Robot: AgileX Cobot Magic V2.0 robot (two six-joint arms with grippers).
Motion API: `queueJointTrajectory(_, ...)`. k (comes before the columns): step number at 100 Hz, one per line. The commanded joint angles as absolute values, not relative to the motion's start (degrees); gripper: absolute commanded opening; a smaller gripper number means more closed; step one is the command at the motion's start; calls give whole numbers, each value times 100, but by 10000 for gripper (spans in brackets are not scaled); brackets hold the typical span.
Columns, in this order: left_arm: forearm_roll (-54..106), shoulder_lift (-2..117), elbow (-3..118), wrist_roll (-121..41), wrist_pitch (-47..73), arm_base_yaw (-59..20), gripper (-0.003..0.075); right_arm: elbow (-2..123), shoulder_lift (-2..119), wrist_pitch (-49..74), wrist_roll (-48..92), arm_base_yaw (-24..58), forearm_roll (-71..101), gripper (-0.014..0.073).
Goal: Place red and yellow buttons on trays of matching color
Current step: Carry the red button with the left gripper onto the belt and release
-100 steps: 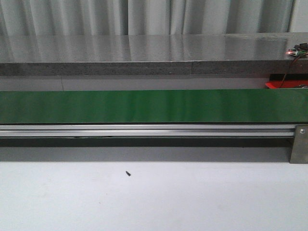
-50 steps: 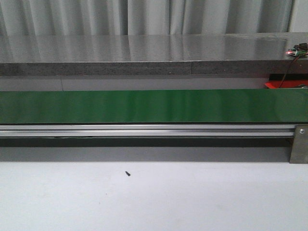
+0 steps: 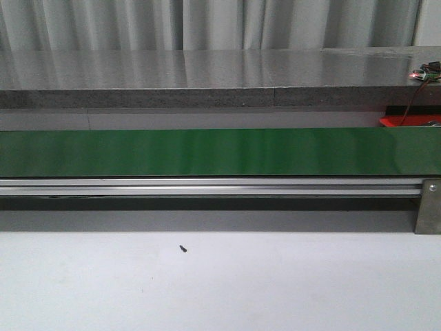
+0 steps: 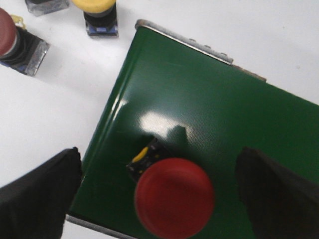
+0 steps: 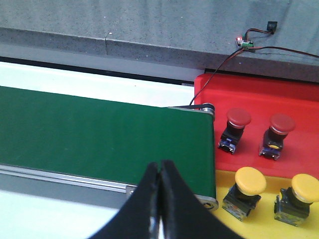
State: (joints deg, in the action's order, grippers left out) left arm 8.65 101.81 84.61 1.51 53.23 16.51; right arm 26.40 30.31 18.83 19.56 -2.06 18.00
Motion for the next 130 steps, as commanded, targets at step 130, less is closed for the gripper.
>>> queueJointTrajectory(130,821,11492,9898,-299,4754,2958,618,2803,3024,1427,2003,-200,1844,-67)
